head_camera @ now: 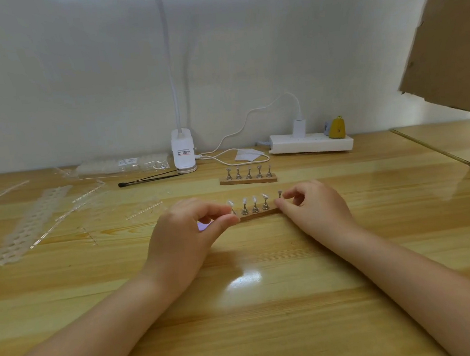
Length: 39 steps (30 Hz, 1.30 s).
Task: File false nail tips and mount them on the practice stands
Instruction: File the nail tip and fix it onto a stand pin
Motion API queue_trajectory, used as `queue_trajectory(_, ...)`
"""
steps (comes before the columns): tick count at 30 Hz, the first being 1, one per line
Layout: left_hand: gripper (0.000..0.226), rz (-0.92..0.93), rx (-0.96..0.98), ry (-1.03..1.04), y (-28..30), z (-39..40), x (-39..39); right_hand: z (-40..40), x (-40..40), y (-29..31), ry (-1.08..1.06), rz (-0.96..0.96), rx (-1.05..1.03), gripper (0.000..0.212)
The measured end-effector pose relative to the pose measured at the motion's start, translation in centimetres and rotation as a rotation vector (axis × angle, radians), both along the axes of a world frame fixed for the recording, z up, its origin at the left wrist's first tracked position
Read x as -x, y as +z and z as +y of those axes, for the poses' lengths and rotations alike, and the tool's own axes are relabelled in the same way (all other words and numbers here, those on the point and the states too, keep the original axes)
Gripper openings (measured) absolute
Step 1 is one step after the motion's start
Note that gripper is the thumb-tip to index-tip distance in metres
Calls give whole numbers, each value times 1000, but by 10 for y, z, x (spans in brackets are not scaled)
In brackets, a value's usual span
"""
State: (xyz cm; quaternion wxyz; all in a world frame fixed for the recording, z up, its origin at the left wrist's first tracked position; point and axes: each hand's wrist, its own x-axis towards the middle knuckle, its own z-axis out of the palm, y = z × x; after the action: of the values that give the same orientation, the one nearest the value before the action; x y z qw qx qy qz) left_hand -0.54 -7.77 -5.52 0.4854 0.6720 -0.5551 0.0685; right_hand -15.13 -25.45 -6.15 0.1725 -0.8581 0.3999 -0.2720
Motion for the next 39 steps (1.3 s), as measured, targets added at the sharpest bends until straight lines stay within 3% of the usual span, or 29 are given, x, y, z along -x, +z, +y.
queue_trajectory(5, 23, -38, -10, 5, 0, -2, 2, -2, -1, 2, 35, -36, 15, 18)
queue_trajectory(14, 24, -80, 14, 22, 1, -1, 2, 6, -2, 0, 77, -77, 220, 16)
queue_trajectory(19, 22, -93, 31, 1, 2, 0, 2, 7, 1, 2, 133, -3, 234, 15)
queue_trajectory(25, 30, 14, 102, -41, 4, -1, 3, 29, 4, 13, 382, -263, 143, 10)
queue_trajectory(30, 32, -186, 157, -3, 8, -1, 2, 49, -2, 19, 617, -298, 134, 10)
queue_trajectory(39, 30, -316, 108, 45, 8, -1, 1, 52, -1, 20, 699, -284, 151, 10)
